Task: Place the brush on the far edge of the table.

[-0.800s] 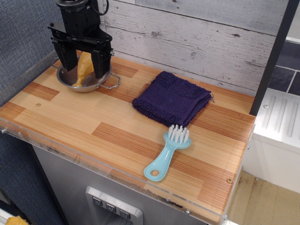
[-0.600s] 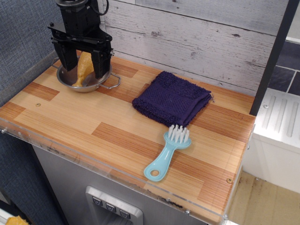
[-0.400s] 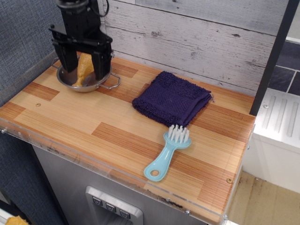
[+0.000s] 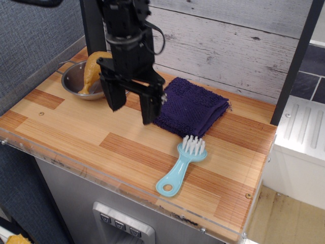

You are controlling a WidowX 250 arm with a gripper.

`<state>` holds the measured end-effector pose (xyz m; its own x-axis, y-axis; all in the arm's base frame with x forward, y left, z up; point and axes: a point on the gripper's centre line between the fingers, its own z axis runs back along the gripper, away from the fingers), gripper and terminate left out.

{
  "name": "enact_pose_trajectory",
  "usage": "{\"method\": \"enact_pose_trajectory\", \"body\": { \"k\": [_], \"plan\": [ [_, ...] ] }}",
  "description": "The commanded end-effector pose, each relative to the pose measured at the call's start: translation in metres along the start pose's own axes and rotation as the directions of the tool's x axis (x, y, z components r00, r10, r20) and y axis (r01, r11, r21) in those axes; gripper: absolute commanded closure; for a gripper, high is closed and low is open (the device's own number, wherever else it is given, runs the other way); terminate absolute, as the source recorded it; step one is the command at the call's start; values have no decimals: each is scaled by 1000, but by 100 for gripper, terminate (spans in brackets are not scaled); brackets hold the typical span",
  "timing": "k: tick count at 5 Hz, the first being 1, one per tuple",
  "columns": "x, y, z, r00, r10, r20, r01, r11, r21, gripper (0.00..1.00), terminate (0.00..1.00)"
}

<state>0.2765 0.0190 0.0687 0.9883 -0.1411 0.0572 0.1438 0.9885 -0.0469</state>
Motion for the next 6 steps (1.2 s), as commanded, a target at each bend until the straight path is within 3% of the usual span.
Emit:
{"method": "enact_pose_trajectory", "body": {
  "k": [1,3,5,6],
  "plan": [
    [1,-55,-12,997,-81,14,80,997,9,0,0],
    [1,-75,-37,994,-109,-29,109,994,-6,0,0],
    [-9,-71,-68,985,-116,-125,122,992,36,0,0],
    [-13,-69,-76,988,-104,-114,108,994,31,100,0]
  ]
}}
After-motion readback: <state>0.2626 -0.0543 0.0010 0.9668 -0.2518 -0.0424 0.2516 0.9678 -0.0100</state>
